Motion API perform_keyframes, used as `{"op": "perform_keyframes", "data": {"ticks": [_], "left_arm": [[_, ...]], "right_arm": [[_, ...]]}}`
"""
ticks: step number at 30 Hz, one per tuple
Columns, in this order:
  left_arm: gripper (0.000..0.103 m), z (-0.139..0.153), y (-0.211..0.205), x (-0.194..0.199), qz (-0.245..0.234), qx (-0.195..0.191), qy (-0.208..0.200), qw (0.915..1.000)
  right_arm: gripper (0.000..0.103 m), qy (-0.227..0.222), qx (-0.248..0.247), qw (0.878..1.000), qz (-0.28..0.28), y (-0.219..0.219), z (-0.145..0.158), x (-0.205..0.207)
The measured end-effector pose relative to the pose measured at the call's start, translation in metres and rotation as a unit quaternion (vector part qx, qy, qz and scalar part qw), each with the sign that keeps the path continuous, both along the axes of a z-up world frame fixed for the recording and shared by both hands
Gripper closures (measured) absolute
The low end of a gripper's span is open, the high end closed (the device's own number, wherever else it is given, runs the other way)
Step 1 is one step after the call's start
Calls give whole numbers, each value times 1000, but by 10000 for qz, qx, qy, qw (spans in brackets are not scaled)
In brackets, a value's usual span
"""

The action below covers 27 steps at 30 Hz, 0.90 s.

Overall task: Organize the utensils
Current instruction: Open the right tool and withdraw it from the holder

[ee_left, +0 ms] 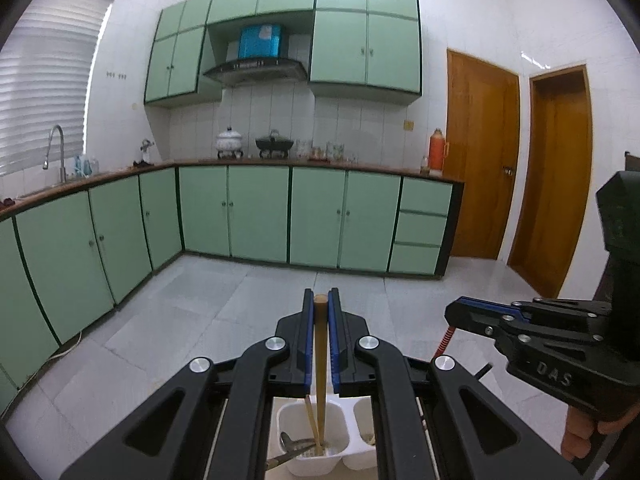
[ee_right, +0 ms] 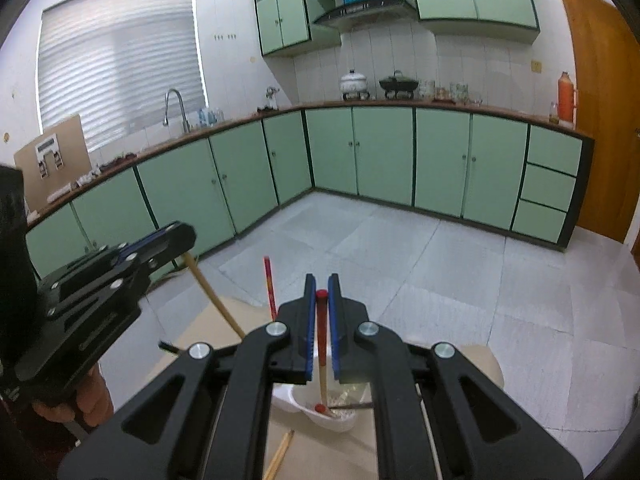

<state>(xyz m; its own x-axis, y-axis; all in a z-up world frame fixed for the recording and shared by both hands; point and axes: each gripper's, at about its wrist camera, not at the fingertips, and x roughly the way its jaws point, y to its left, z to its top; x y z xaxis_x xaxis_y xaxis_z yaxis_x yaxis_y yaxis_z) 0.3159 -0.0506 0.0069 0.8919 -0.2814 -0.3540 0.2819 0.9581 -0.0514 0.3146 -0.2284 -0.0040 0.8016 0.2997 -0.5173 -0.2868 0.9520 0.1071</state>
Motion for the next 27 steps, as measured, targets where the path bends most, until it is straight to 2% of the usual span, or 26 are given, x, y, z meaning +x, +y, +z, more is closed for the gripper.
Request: {"op": "perform_keyframes", "data": {"ticks": [2,3,6,7,8,9,11,12,14,15,19,27], "left_arm": [[89,-6,2,1,88,23,67,9999],[87,-8,4,-1,93,3,97,9999],[69,-6,8,-8,145,-7,84,9999],[62,-5,12,-13,180,-22,49,9998],[58,-3,13,-18,203,-39,21,9998],[56,-1,15,-23,210,-58,-2,9998],[44,3,20,-38,267,-90,-54,9996],[42,5,23,-44,276,-117,-83,9995],[32,7,28,-63,304,-189,-180,9992],[30,7,30,-71,314,-206,-224,9990],[23,0,36,-110,318,-204,-285,9989],[13,-45,40,-165,281,31,143,9995]], "right_arm": [[88,37,-59,10000,-38,0,-5,-3],[79,26,-57,10000,-60,-1,-6,-6],[56,-145,-30,9996,-228,-7,-4,-19],[54,-243,-27,9992,-315,-10,-2,-26],[49,-312,-19,9988,-377,-13,1,-32],[43,-363,-5,9985,-421,-17,2,-35],[30,-548,35,9968,-587,-24,6,-50],[26,-654,56,9955,-681,-28,8,-57],[20,-845,95,9929,-827,-33,8,-75],[16,-917,91,9919,-870,-36,8,-83],[11,-1090,-24,9880,-1094,-42,-3,-121],[6,-797,148,9887,-1262,-52,-49,-177]]}}
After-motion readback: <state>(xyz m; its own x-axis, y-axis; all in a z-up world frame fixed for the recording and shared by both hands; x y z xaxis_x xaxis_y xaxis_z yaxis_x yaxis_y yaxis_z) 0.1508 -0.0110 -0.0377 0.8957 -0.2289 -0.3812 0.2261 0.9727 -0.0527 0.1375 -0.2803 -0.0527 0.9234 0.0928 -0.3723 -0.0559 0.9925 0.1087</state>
